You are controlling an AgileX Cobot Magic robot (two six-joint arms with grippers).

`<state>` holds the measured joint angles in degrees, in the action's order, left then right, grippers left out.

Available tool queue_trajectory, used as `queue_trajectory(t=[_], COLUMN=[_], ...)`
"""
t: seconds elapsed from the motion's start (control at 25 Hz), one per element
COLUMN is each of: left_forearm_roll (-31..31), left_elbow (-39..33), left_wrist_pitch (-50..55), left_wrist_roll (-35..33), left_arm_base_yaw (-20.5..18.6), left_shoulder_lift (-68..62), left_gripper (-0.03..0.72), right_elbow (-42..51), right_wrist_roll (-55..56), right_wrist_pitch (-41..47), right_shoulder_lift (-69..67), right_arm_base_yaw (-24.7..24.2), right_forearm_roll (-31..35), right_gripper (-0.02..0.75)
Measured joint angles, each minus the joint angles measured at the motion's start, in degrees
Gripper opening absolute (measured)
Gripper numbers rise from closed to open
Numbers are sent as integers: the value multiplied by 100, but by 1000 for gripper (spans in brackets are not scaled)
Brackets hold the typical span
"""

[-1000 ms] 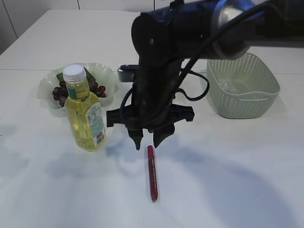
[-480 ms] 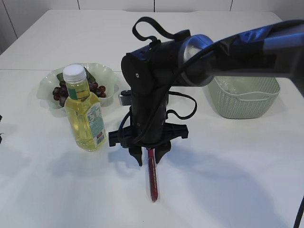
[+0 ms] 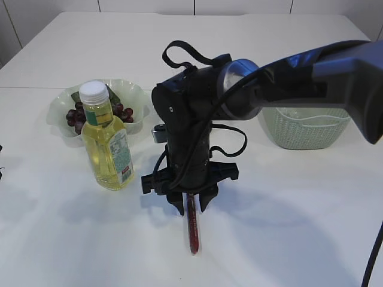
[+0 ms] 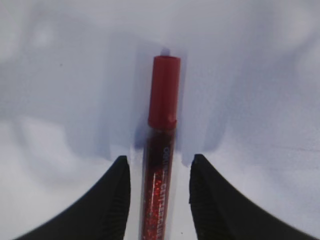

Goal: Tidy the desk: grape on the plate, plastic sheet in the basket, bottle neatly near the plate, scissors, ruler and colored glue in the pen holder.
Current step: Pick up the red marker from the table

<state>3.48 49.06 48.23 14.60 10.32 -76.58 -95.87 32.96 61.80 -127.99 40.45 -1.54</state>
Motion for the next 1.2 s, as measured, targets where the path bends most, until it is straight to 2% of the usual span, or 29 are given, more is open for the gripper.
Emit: queue_trajectory(t=[0.44, 0.96, 1.2], left_forearm_roll=[0, 0, 10], left_elbow=[0, 0, 0], left_wrist_pitch=[-3, -36, -42], left_wrist_roll=[0, 0, 0], left_arm_base_yaw=[0, 0, 0], left_shoulder_lift=[0, 0, 0], left_gripper=[468, 465, 459], right_elbow=[0, -4, -101], right_wrist_roll=[0, 0, -445], right_wrist_pitch=[-107, -149, -149], right_shoulder_lift=[-131, -176, -165], right_arm_base_yaw=[0, 0, 0], right_forearm_roll=[-13, 23, 256], right_gripper=[319, 127, 106])
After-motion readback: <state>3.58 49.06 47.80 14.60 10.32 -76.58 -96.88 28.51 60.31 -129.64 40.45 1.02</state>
